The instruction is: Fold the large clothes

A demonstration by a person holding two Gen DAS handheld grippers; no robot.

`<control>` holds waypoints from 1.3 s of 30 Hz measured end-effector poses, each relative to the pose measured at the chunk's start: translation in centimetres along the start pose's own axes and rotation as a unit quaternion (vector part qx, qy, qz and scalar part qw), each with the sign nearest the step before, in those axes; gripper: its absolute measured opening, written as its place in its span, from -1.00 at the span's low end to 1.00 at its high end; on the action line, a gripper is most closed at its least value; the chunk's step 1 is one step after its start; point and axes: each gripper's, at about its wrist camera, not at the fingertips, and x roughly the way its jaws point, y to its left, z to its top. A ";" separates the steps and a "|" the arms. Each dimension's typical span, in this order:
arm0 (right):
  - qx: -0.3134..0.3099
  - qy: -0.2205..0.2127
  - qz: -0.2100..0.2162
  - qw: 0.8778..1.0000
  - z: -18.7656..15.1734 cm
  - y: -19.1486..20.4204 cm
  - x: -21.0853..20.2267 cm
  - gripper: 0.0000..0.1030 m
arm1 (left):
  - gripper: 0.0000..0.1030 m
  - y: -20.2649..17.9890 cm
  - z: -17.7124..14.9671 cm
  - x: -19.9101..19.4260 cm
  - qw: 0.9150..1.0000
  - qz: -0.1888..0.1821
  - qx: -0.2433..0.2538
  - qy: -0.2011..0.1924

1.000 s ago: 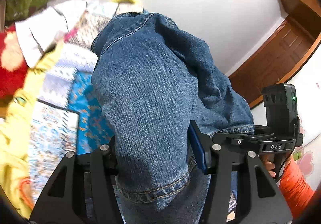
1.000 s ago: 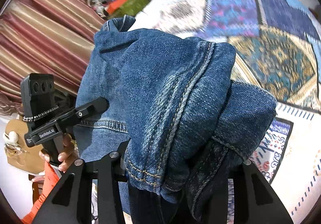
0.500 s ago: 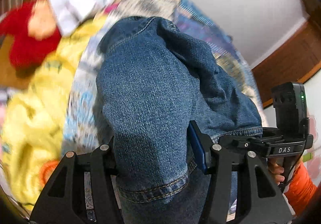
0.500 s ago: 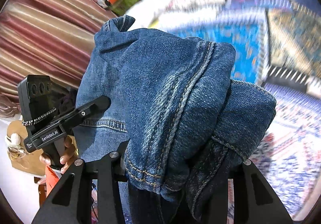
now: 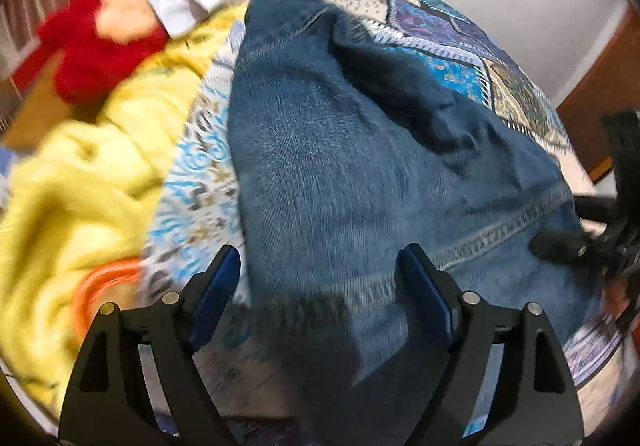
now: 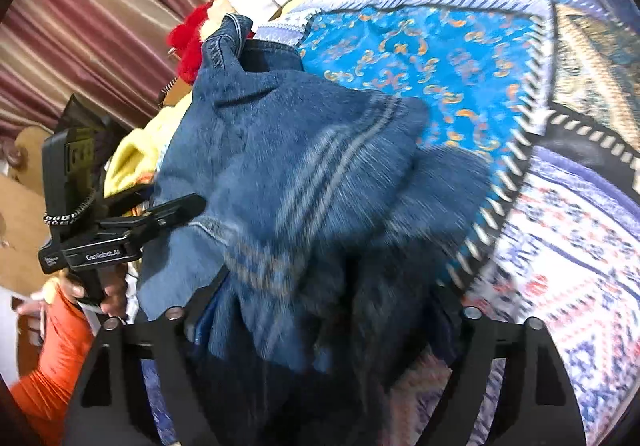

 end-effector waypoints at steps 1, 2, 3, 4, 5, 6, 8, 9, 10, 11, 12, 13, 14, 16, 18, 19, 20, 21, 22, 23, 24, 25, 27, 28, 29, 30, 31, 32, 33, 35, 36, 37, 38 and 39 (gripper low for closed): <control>-0.001 0.001 -0.001 1.000 -0.4 -0.2 -0.4 0.59 | 0.61 -0.2 -0.2 -0.7 1.000 0.010 0.007 -0.001; -0.002 0.000 -0.005 1.000 -1.0 -0.2 -1.0 0.59 | 0.61 -0.2 -0.4 -1.3 1.000 0.023 0.015 -0.003; -0.004 -0.003 -0.011 1.000 -1.4 -0.3 -1.5 0.59 | 0.61 -0.2 -0.5 -1.9 0.999 0.034 0.021 -0.006; -0.011 -0.008 -0.017 1.000 -1.6 -0.2 -2.1 0.59 | 0.61 -0.2 -0.6 -2.6 0.999 0.044 0.029 -0.008; -0.016 -0.011 -0.021 1.000 -1.9 -0.1 -2.6 0.59 | 0.61 -0.3 -0.6 -3.2 0.998 0.051 0.036 -0.009; -0.025 -0.016 -0.027 0.999 -2.2 0.1 -3.3 0.59 | 0.61 0.1 -0.8 -3.5 0.997 0.057 0.042 -0.013; -0.036 -0.031 -0.037 0.998 -2.5 0.4 -4.7 0.59 | 0.61 0.1 -0.1 -4.3 0.995 0.073 0.055 -0.025; -0.038 -0.044 -0.044 0.997 -2.4 0.5 -5.5 0.59 | 0.61 -0.1 0.7 -4.1 0.995 0.079 0.060 -0.031; -0.038 -0.055 -0.048 0.997 -2.4 0.6 -6.2 0.59 | 0.62 -0.3 1.6 -4.1 0.993 0.088 0.067 -0.042; -0.037 -0.072 -0.051 0.995 -2.1 0.7 -7.0 0.59 | 0.62 -0.4 2.2 -4.0 0.992 0.093 0.070 -0.048; -0.037 -0.084 -0.053 0.994 -1.8 0.8 -7.6 0.59 | 0.64 -0.5 2.9 -4.0 0.991 0.098 0.073 -0.055; -0.037 -0.102 -0.060 0.992 -1.2 1.0 -8.1 0.59 | 0.64 -0.6 3.8 -3.8 0.990 0.102 0.074 -0.061; -0.038 -0.111 -0.065 0.991 -0.8 1.2 -8.2 0.59 | 0.65 -0.6 4.8 -3.3 0.990 0.105 0.071 -0.064; -0.048 -0.134 -0.079 0.987 0.3 1.8 -8.4 0.59 | 0.66 -0.5 6.7 -1.8 0.991 0.103 0.064 -0.061; -0.055 -0.148 -0.086 0.984 1.5 2.4 -7.6 0.59 | 0.66 -0.2 8.3 0.2 0.992 0.099 0.056 -0.050; -0.056 -0.149 -0.088 0.983 2.0 2.6 -6.9 0.59 | 0.65 -0.1 9.4 1.7 0.993 0.101 0.048 -0.040; -0.058 -0.146 -0.089 0.984 2.4 2.7 -6.3 0.59 | 0.65 -0.1 10.0 2.7 0.993 0.102 0.041 -0.033; -0.059 -0.140 -0.092 0.984 2.6 2.7 -5.5 0.59 | 0.65 0.0 10.7 4.0 0.994 0.099 0.030 -0.025; -0.060 -0.134 -0.096 0.984 2.9 2.6 -4.5 0.59 | 0.65 0.1 11.2 4.9 0.995 0.093 0.020 -0.020; -0.063 -0.119 -0.106 0.985 3.1 2.2 -3.1 0.59 | 0.65 0.2 11.5 5.7 0.996 0.088 0.010 -0.016; -0.065 -0.111 -0.114 0.985 2.9 1.9 -2.3 0.59 | 0.71 0.2 11.9 6.5 0.996 0.087 0.001 -0.013; -0.066 -0.102 -0.129 0.984 2.7 1.2 -1.2 0.59 | 0.74 0.1 12.1 7.3 0.995 0.097 -0.001 -0.014; -0.061 -0.094 -0.132 0.985 2.4 0.1 0.0 0.59 | 0.81 -0.3 12.2 8.2 0.994 0.110 0.010 -0.012; -0.053 -0.093 -0.123 0.987 2.3 -0.4 0.1 0.59 | 0.82 -0.7 12.1 8.6 0.992 0.122 0.023 -0.012; -0.040 -0.092 -0.109 0.989 2.2 -1.1 0.0 0.59 | 0.82 -1.1 11.9 8.7 0.991 0.131 0.033 -0.012; -0.035 -0.089 -0.103 0.990 2.2 -1.3 -0.1 0.59 | 0.82 -1.4 11.8 8.6 0.989 0.138 0.042 -0.014; -0.032 -0.087 -0.102 0.990 2.2 -1.3 -0.4 0.59 | 0.81 -1.7 11.7 8.2 0.988 0.143 0.050 -0.016; -0.032 -0.087 -0.106 0.990 2.2 -1.1 -0.7 0.59 | 0.76 -1.9 11.6 7.6 0.988 0.143 0.055 -0.017; -0.036 -0.092 -0.114 0.989 2.1 -0.7 -1.5 0.59 | 0.71 -2.0 11.5 7.0 0.988 0.143 0.056 -0.018; -0.051 -0.115 -0.130 0.983 1.7 0.5 -3.3 0.59 | 0.70 -2.4 11.4 4.6 0.988 0.139 0.056 -0.034; -0.056 -0.125 -0.133 0.982 1.5 1.1 -4.3 0.59 | 0.70 -2.7 11.3 3.2 0.988 0.135 0.056 -0.047; -0.061 -0.137 -0.135 0.979 1.3 1.7 -5.3 0.59 | 0.70 -3.0 11.1 1.1 0.988 0.129 0.055 -0.066; -0.066 -0.158 -0.135 0.976 0.8 2.7 -7.1 0.59 | 0.70 -3.3 10.9 -0.4 0.988 0.123 0.053 -0.079; -0.069 -0.173 -0.135 0.973 0.5 3.4 -8.4 0.59 | 0.70 -3.6 10.7 -2.4 0.988 0.113 0.049 -0.096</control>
